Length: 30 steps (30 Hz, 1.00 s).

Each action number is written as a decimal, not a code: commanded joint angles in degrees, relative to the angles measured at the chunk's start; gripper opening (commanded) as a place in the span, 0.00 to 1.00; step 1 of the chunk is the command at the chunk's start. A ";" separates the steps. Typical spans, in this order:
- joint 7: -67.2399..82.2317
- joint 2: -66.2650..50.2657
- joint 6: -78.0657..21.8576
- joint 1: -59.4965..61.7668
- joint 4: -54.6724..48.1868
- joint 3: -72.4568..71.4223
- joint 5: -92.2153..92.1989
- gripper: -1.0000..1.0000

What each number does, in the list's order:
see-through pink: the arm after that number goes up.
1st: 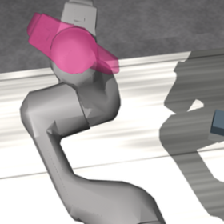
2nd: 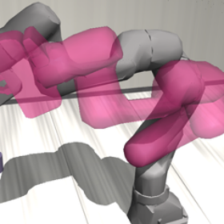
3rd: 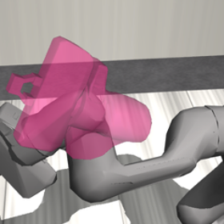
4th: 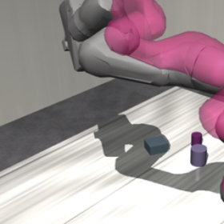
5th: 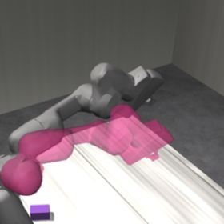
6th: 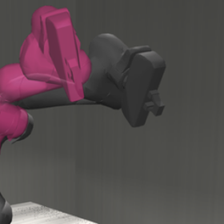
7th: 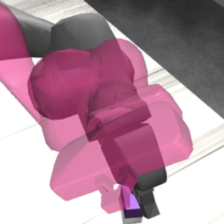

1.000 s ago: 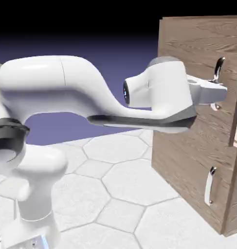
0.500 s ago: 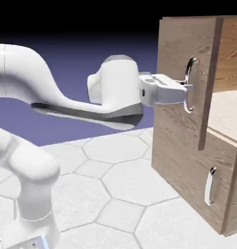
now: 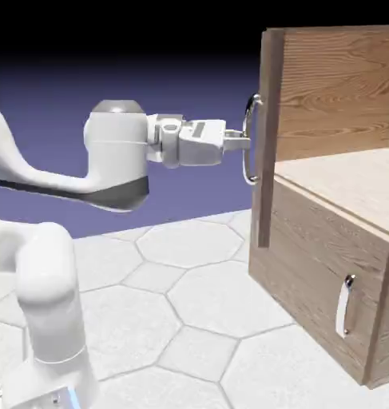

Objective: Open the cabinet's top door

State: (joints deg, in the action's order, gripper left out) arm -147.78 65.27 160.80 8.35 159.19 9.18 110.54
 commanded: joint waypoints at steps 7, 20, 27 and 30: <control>11.35 9.26 -5.03 2.08 5.91 -7.42 -17.54 0.00; 24.46 23.08 -30.87 -7.49 9.52 -29.53 -48.70 0.00; 25.43 22.70 -45.93 -9.75 4.32 -44.06 -61.61 0.00; 25.45 21.29 -52.64 -8.72 0.22 -50.29 -66.69 0.00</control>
State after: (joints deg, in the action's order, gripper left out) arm -122.33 86.57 108.23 -0.37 159.40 -41.09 43.84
